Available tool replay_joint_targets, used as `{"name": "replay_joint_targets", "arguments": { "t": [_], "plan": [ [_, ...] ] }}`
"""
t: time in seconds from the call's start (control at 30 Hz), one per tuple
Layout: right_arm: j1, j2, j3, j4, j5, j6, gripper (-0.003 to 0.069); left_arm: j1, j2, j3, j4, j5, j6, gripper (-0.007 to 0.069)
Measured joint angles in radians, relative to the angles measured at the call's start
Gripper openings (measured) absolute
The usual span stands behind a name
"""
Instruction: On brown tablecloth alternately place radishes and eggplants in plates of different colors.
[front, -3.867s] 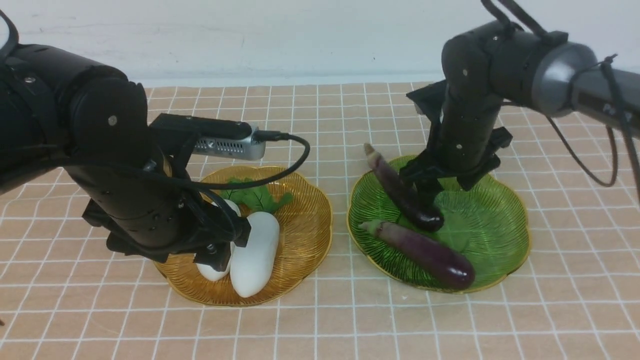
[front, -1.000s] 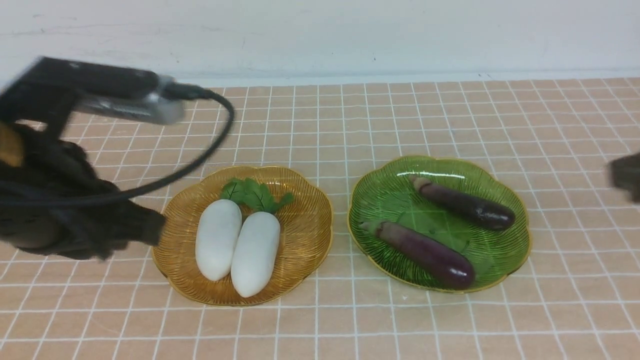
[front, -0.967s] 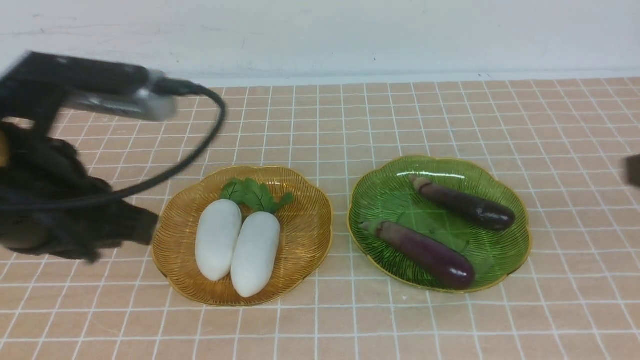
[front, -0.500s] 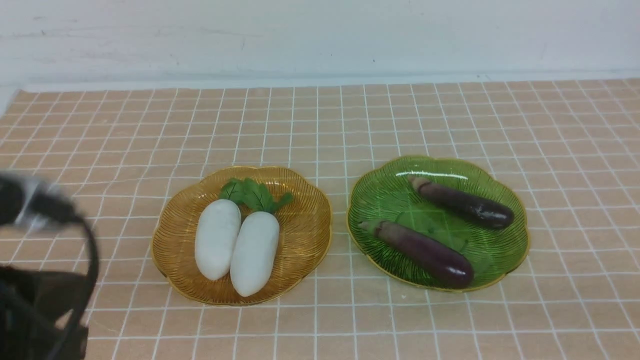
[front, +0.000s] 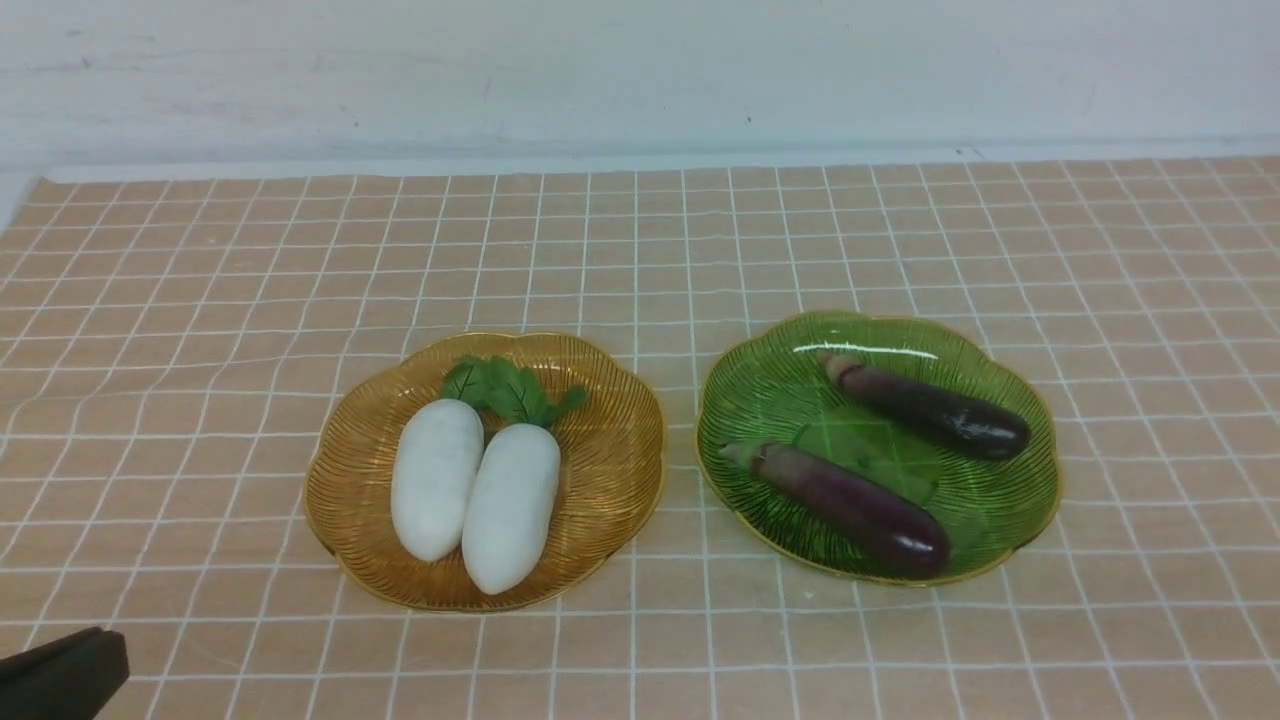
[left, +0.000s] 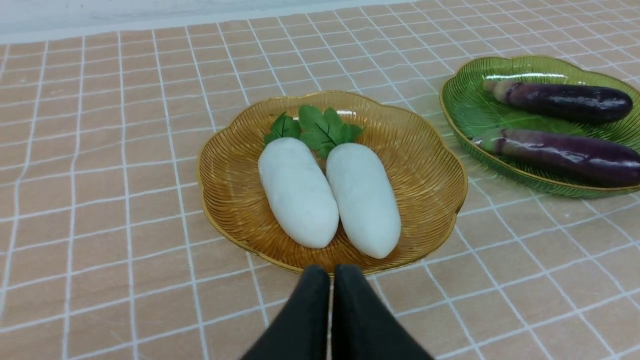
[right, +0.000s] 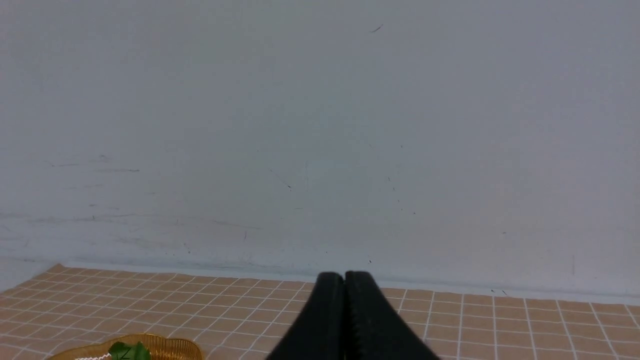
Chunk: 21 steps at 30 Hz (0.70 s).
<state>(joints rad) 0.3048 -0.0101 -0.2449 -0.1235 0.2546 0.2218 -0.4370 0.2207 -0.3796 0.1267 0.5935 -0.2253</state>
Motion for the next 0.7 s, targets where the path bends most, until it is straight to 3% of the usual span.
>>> {"name": "replay_joint_targets", "arguments": {
  "t": [0.37, 0.7],
  "plan": [
    [0.000, 0.000, 0.000, -0.003, 0.001, 0.000, -0.0015, 0.315, -0.227, 0.243, -0.105, -0.174, 0.277, -0.0002],
    [0.000, 0.000, 0.001, -0.004, 0.002, 0.000, -0.0015, 0.367, -0.233, 0.408, -0.146, -0.215, 0.342, -0.0002]
  ]
}}
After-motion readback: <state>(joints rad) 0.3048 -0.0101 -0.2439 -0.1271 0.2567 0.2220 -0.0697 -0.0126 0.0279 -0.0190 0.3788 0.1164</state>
